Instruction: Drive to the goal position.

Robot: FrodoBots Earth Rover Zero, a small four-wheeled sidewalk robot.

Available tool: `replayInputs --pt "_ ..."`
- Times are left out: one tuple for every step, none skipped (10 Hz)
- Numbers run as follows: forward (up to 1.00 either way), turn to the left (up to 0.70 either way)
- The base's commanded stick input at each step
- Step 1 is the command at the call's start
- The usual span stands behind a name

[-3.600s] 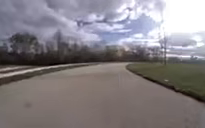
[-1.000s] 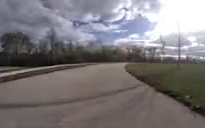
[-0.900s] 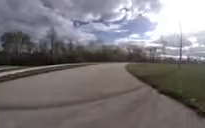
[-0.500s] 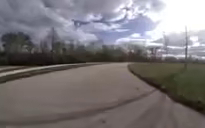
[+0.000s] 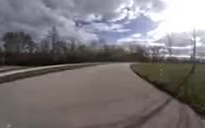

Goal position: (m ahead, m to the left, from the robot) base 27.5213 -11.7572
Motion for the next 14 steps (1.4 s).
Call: replayInputs --pt "1.0 -0.39" --pt "1.0 -0.39" --pt "1.0 -0.39" --pt "1.0 0.0" --pt "1.0 0.0" --pt "1.0 0.0" --pt "1.0 0.0" --pt "1.0 0.0" --pt "1.0 0.0" --pt "1.0 0.0" --pt "1.0 0.0" --pt "1.0 0.0" --pt "1.0 0.0" --pt "1.0 0.0"
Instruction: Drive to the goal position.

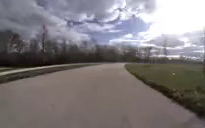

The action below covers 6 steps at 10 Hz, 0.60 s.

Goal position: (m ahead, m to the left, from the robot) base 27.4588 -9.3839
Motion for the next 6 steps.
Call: replayInputs --pt "1.0 0.0" --pt "1.0 0.0" --pt "1.0 0.0" --pt "1.0 0.0" --pt "1.0 0.0" --pt "1.0 0.0"
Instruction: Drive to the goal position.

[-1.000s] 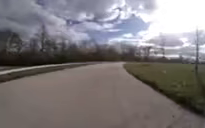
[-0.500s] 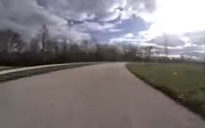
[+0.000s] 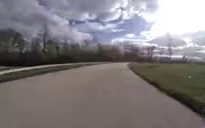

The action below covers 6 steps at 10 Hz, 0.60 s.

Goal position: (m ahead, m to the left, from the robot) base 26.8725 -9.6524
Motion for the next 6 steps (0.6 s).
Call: replayInputs --pt "1.0 0.0" --pt "1.0 0.0" --pt "1.0 0.0" --pt "1.0 0.0" --pt "1.0 0.0" --pt "1.0 -0.02"
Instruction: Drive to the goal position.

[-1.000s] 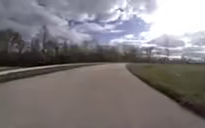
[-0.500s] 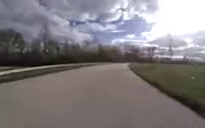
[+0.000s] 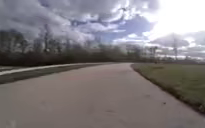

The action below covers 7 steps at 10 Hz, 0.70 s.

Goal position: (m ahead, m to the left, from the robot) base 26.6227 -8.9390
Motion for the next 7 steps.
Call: replayInputs --pt "1.0 -0.22" --pt "1.0 -0.39" --pt "1.0 -0.39" --pt "1.0 -0.38" --pt "1.0 -0.32" --pt "1.0 -0.13" --pt "1.0 0.0"
